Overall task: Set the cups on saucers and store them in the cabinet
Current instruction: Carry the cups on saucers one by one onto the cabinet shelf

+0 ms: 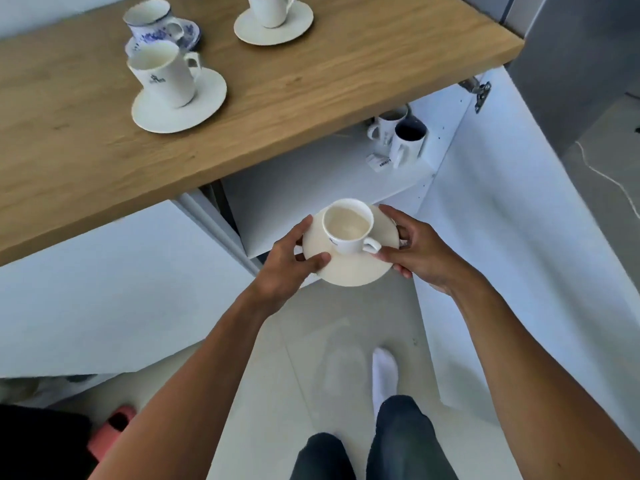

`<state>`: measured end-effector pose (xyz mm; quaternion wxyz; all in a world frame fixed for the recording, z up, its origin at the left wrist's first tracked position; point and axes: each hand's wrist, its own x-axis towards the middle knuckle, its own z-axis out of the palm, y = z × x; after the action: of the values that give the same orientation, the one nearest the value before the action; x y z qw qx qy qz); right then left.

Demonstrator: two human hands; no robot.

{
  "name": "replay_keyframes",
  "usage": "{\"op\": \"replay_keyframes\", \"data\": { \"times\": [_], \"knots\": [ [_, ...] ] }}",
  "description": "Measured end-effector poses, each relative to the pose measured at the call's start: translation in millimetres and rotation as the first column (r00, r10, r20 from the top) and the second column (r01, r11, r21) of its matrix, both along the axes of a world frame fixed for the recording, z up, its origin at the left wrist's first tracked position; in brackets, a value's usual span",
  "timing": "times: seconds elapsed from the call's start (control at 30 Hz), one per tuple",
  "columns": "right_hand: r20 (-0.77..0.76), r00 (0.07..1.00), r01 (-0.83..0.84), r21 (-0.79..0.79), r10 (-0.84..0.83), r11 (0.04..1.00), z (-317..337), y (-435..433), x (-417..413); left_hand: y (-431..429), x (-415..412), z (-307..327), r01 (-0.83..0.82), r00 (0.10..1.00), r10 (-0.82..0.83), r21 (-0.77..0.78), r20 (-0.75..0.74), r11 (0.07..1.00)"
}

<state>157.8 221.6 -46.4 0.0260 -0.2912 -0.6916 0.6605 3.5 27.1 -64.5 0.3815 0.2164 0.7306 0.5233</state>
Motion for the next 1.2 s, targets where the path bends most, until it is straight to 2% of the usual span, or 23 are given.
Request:
{"op": "replay_keyframes", "data": {
  "times": [0.27, 0.43, 0.7, 0.9, 1.0, 1.1, 1.2],
  "knots": [
    [-0.099, 0.995, 0.002, 0.036, 0.002, 0.999, -122.8, 82.9, -100.5, 84.4, -105.5, -119.7, -0.003, 0.991, 0.013, 0.071, -0.137, 0.997],
    [-0.176, 0.984, -0.014, 0.077, 0.027, 0.997, -169.2, 129.6, -176.3, 132.1, -176.6, -161.1, -0.013, 0.995, 0.028, 0.166, -0.09, 0.986],
    [-0.223, 0.973, -0.035, 0.12, 0.061, 0.992, -205.8, 165.7, -280.9, 161.8, -263.2, -190.9, -0.098, 0.991, 0.116, 0.225, -0.072, 0.969],
    [-0.217, 0.973, -0.031, 0.209, 0.077, 0.977, -210.0, 184.4, -339.7, 178.9, -309.4, -196.0, -0.15, 0.972, 0.174, 0.153, -0.156, 0.977],
    [-0.191, 0.979, -0.023, 0.254, 0.073, 0.967, -208.2, 199.9, -361.7, 194.2, -329.7, -193.3, -0.156, 0.942, 0.17, 0.069, -0.291, 0.985],
    [-0.17, 0.984, -0.005, 0.29, 0.056, 0.957, -208.7, 218.1, -380.3, 207.1, -347.7, -192.1, -0.12, 0.873, 0.075, -0.063, -0.481, 0.991],
    [-0.154, 0.987, 0.01, 0.346, 0.047, 0.938, -209.7, 233.4, -400.2, 218.8, -363.2, -197.0, -0.11, 0.835, 0.031, -0.111, -0.549, 0.988]
  ]
}}
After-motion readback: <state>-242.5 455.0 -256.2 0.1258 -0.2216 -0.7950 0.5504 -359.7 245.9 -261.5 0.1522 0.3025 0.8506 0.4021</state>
